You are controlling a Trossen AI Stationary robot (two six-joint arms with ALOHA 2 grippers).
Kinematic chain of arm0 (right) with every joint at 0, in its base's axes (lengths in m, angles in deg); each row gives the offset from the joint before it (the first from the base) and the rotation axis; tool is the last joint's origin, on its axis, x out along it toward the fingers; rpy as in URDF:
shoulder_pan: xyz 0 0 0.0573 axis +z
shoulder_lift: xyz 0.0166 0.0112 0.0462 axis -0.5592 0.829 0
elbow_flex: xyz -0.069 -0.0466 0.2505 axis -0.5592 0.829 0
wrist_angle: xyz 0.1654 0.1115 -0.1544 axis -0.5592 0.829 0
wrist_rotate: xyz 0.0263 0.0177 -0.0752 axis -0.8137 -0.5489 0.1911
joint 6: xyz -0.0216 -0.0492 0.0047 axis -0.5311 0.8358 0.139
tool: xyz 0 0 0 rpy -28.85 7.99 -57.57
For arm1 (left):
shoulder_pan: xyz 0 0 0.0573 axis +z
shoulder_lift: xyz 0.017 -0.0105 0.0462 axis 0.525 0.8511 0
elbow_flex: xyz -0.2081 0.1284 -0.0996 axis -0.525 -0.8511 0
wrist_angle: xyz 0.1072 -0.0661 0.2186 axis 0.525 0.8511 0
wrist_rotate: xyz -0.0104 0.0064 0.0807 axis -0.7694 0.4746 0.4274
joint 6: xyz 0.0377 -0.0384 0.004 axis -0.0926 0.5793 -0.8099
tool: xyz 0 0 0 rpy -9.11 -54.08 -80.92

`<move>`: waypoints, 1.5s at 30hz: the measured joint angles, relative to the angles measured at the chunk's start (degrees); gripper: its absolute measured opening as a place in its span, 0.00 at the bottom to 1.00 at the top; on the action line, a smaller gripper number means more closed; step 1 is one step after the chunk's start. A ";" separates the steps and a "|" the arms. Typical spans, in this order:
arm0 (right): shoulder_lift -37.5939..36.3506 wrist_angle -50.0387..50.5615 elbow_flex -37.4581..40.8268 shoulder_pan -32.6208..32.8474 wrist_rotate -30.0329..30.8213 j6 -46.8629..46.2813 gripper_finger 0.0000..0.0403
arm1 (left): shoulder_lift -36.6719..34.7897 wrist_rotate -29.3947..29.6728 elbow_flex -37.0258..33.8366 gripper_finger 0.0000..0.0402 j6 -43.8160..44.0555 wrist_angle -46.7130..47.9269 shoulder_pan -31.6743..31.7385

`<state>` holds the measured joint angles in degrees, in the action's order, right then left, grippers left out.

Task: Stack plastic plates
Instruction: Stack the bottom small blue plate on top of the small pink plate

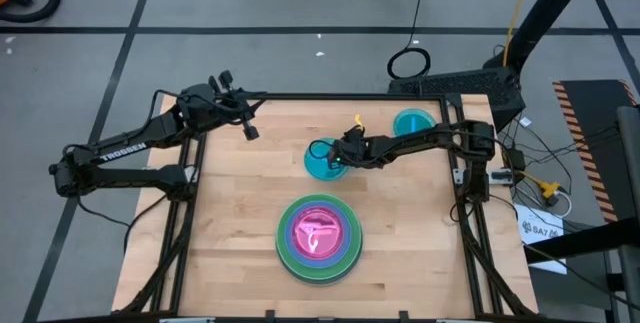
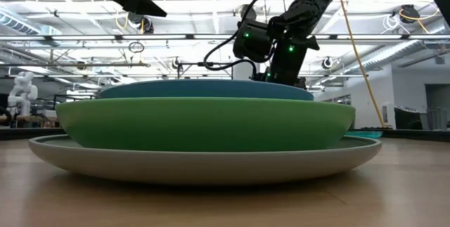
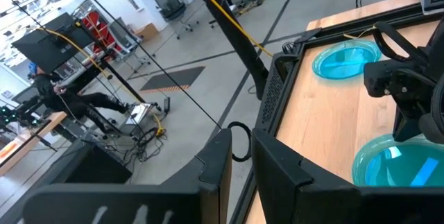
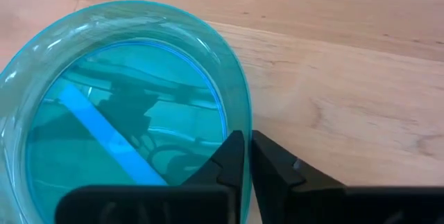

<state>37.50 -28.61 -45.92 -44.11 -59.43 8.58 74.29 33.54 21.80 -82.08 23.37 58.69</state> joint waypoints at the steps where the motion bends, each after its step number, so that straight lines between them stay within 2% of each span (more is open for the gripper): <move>1: 0.00 0.02 0.00 0.00 0.00 0.09 0.04 | 0.00 0.00 0.00 0.16 0.02 -0.02 0.00; 14: -0.71 0.48 0.00 -1.82 -0.24 2.27 0.04 | 0.00 0.00 0.00 0.16 0.00 -0.02 0.00; 27: -10.80 0.71 0.00 -2.29 -0.06 8.16 0.04 | 0.00 0.00 0.00 0.16 0.00 -0.04 0.00; 33: -12.00 0.76 0.00 -2.21 -0.12 8.98 0.04 | 0.00 0.01 0.00 0.16 0.00 -0.04 0.00; 39: -11.98 5.64 0.00 -2.18 -9.34 10.69 0.04 | 0.00 0.01 0.01 0.16 0.04 0.21 0.00; 43: -11.96 12.03 0.22 -2.37 -12.30 11.26 0.04 | -0.02 -0.12 0.02 0.16 -0.13 3.37 0.00; 45: -12.02 11.37 1.89 -2.99 -14.33 12.35 0.03 | 0.00 -2.52 0.02 0.16 -0.65 5.29 0.01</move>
<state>25.48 -17.24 -44.04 -47.10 -73.75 20.92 74.29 31.03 21.83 -82.73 28.67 58.71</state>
